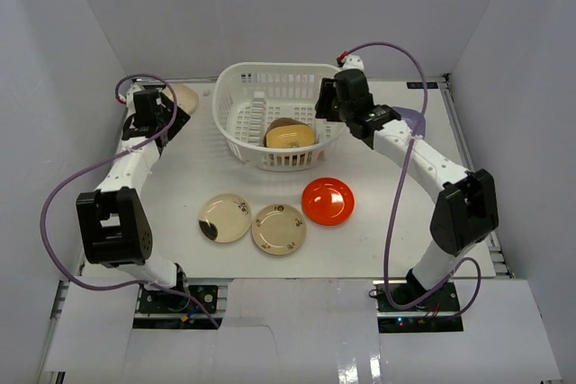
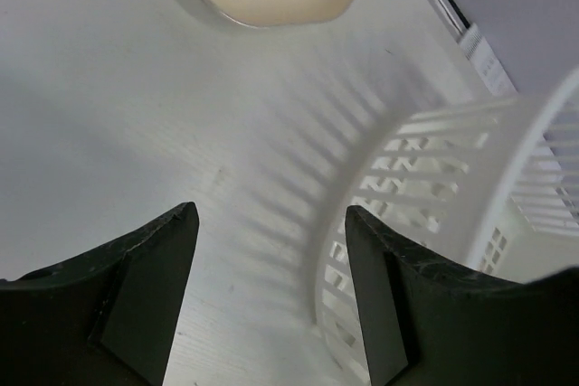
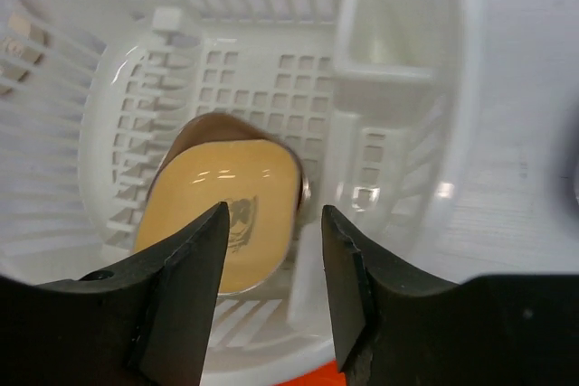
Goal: Place the plates into the plastic bin on the countertop
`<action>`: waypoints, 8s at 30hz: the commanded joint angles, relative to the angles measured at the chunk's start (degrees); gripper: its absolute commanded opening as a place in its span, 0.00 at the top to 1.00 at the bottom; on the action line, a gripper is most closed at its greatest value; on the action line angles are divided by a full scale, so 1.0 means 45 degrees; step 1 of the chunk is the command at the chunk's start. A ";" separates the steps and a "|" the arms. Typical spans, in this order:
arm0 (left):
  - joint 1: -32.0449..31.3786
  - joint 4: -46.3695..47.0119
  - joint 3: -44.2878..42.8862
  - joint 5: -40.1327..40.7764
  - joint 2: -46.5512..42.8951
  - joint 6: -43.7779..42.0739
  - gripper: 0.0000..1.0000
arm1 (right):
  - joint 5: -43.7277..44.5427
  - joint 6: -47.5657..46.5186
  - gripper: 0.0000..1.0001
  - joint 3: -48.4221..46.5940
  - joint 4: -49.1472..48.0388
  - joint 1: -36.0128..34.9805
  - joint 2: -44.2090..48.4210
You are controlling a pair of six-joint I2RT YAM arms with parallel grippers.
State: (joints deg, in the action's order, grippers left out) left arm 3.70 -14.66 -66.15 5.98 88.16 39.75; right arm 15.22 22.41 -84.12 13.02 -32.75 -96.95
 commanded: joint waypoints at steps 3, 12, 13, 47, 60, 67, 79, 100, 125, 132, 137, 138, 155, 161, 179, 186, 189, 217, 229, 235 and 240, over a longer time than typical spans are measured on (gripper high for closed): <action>0.1441 0.0580 -0.1020 -0.1035 0.1597 0.0932 0.22 | -0.0373 0.0369 0.49 0.1442 -0.1032 0.3386 0.2225; 0.2047 0.1089 -0.2992 -0.0958 0.5227 0.1343 0.21 | -0.1508 0.0899 0.40 0.3205 -0.2072 0.8233 0.1488; 0.2125 0.1069 -0.3537 -0.0899 0.5523 0.1343 0.21 | -0.1431 0.0801 0.39 0.3069 -0.2033 0.8583 0.0886; 0.2243 0.1712 -0.3608 -0.2929 0.4593 0.0990 1.00 | -0.3266 0.0742 0.92 0.4006 -0.3870 0.8685 0.3024; 0.1874 0.2007 -0.0339 -0.3982 -0.2888 0.1578 1.00 | -0.1570 -0.0371 0.92 -0.0622 -0.0003 0.2203 0.2096; -0.0602 0.1714 0.0090 -0.4591 -0.3945 0.1150 1.00 | -0.0416 0.0154 0.92 -0.2088 0.1715 0.0231 -0.0387; -0.3146 0.0643 -0.0474 -0.5001 -0.3499 0.0661 1.00 | 0.0114 0.0820 0.47 -0.2929 0.3104 -0.0769 -0.2012; -0.5549 -0.5511 -0.7033 -0.3711 0.4290 -0.2912 1.00 | 0.1872 -0.0800 0.42 0.3496 0.0819 0.0364 0.6229; -0.5257 -0.5352 0.2212 0.0114 -0.7534 -0.0925 0.20 | -0.2249 0.1854 0.42 1.3222 -0.2733 0.0559 0.7892; -0.5237 -0.6840 0.6397 0.1327 -1.0897 0.2765 0.22 | -0.3264 0.3045 0.50 1.4804 -0.5659 0.1339 0.7171; -0.5237 -0.7212 0.7451 0.2264 -1.1446 0.4796 0.20 | -0.3910 0.4001 0.65 1.5704 -0.7285 0.2082 0.6525; -0.5257 -0.7173 0.7667 0.2343 -1.1447 0.4974 0.21 | -0.3756 0.4100 0.69 1.5801 -0.7500 0.2199 0.6427; -0.5237 -0.3248 1.0656 0.2109 -1.0080 0.5328 0.30 | -0.2757 0.3242 0.92 1.5061 -0.2934 0.2435 1.3027; -0.5237 -0.2954 1.1067 0.2187 -1.0098 0.5055 0.76 | -0.4085 0.3534 0.92 1.3695 -0.1995 0.2435 1.3944; -0.5237 -0.5766 0.6734 0.2209 -1.3907 0.2907 1.00 | -0.4575 0.2657 0.92 0.4521 -0.4514 0.2396 0.4674; -0.5237 -0.4854 0.3980 0.0803 -1.3129 0.1638 1.00 | -0.3971 0.1426 0.92 0.1451 -0.3636 0.1948 0.1000; -0.5237 -0.3641 0.2828 0.0411 -1.1588 0.0974 1.00 | -0.3461 0.0938 0.92 0.0785 -0.3128 0.1517 -0.0055; -0.5706 -0.0239 -0.3463 -0.2988 0.2301 -0.0219 0.88 | -0.4613 0.1288 0.32 1.0853 -0.3536 0.0132 0.8475; -0.5726 -0.0864 -0.4030 -0.1895 0.0259 -0.1761 0.05 | -0.6021 0.5076 0.38 1.3986 -0.8671 -0.2310 0.5551; -0.5745 -0.1235 -0.1949 -0.2518 -0.2887 -0.2445 0.02 | -0.5748 0.5858 0.50 1.3693 -1.0294 -0.2955 0.3265; -0.5745 -0.1878 0.1004 -0.3221 -0.6949 -0.2797 0.02 | -0.5472 0.6464 0.76 1.3479 -1.1309 -0.3190 0.2035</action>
State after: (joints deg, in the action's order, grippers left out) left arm -21.87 -18.90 -67.35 -5.69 62.17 29.32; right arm -10.66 48.64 -21.80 -32.08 -46.30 -85.38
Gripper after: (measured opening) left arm 0.977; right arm 0.279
